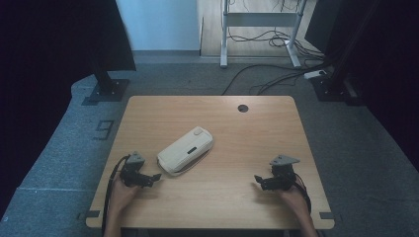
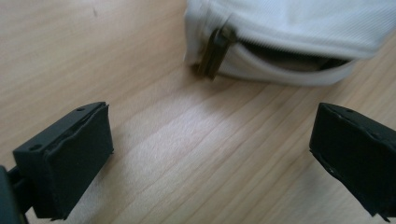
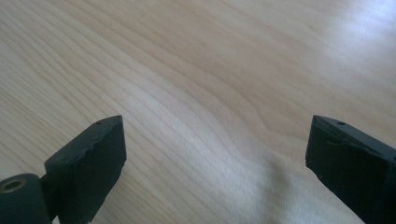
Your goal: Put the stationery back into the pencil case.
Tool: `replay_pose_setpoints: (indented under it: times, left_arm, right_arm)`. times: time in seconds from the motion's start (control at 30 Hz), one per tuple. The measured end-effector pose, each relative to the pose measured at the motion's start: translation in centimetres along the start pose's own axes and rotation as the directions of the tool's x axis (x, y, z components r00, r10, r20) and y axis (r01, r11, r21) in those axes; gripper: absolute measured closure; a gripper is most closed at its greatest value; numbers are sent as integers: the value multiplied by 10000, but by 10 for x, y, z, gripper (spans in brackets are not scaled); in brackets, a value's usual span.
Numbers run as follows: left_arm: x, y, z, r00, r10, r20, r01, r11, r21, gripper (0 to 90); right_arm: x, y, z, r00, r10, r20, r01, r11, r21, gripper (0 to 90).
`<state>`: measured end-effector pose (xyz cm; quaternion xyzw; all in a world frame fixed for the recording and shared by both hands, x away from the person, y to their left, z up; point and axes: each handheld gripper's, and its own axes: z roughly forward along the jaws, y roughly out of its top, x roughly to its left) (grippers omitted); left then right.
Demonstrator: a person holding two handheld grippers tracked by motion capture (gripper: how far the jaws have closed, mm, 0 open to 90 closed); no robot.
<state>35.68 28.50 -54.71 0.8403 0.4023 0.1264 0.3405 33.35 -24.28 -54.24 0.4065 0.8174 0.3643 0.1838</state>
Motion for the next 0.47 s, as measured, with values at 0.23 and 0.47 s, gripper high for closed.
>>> replay_pose_setpoints:
  times: [0.23, 0.47]
  left_arm:
    - [-2, 0, 1, 9993, 46, -378, -41, 9999, 154, 0]
    - [-6, 0, 2, 9977, 69, -671, -53, 9997, 239, 0]
  right_arm:
    - [-4, -13, 6, 9997, 241, 69, -243, 9992, 309, 41]
    - [-6, -16, 3, 9996, 273, 64, -275, 9993, 265, 53]
